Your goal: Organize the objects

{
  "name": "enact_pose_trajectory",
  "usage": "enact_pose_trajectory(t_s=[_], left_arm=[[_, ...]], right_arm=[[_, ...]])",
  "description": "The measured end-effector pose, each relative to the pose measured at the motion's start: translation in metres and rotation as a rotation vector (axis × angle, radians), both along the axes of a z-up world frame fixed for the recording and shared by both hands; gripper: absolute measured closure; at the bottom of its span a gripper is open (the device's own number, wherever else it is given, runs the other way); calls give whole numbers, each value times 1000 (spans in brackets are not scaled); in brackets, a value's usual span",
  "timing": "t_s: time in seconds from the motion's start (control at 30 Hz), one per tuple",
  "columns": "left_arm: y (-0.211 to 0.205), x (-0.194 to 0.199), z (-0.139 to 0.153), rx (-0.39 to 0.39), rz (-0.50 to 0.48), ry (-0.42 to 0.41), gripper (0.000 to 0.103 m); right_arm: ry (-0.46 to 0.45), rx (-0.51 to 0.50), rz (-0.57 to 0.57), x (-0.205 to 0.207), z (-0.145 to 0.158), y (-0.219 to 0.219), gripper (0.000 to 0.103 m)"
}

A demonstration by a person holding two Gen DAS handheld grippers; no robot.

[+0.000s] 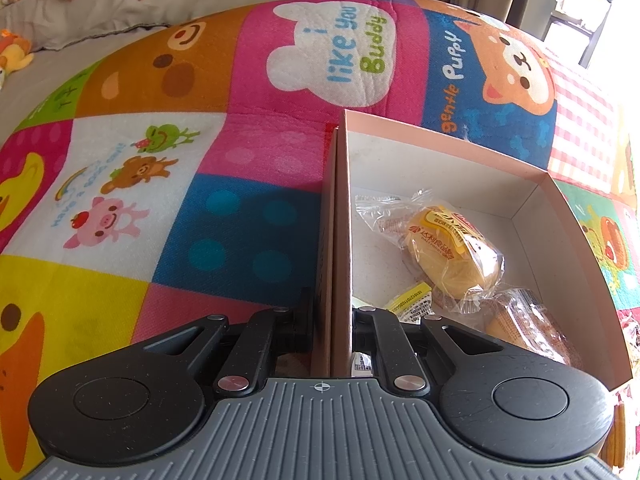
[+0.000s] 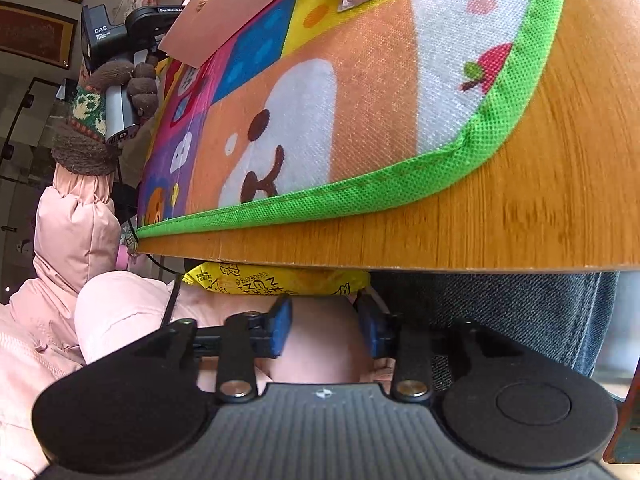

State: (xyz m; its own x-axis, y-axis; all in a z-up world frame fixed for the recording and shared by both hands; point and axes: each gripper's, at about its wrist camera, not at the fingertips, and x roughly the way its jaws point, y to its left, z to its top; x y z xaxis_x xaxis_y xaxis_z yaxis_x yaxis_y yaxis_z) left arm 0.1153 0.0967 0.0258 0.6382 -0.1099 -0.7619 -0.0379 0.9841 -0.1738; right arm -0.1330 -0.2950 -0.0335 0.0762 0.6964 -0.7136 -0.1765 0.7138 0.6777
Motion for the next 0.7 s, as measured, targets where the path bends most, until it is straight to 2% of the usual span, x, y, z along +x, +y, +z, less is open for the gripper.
enact_pose_trajectory(t_s=[0.03,0.1,0.2,0.27,0.3,0.4,0.7], left_arm=[[0,0,0,0,1,-1,91],[0,-1,0,-3,1,-1,91],[0,-1,0,-3,-3,1,91],[0,0,0,-4,-1,0,91],[-1,0,0,-4,0,0,91],[-1,0,0,-5,-1,-1,91],[-1,-1,0,-4,2,-2,91]], right_arm=[[-6,16,1,1,1,-1,40],[-23,43,23,4,2,1,29],[-54,12,61,6,5,8,28],[-69,10,66,9,7,10,22],[-77,5,60,11,7,10,13],[-54,40,64,16,-3,17,0],[-97,77,122,8,2,30,0]])
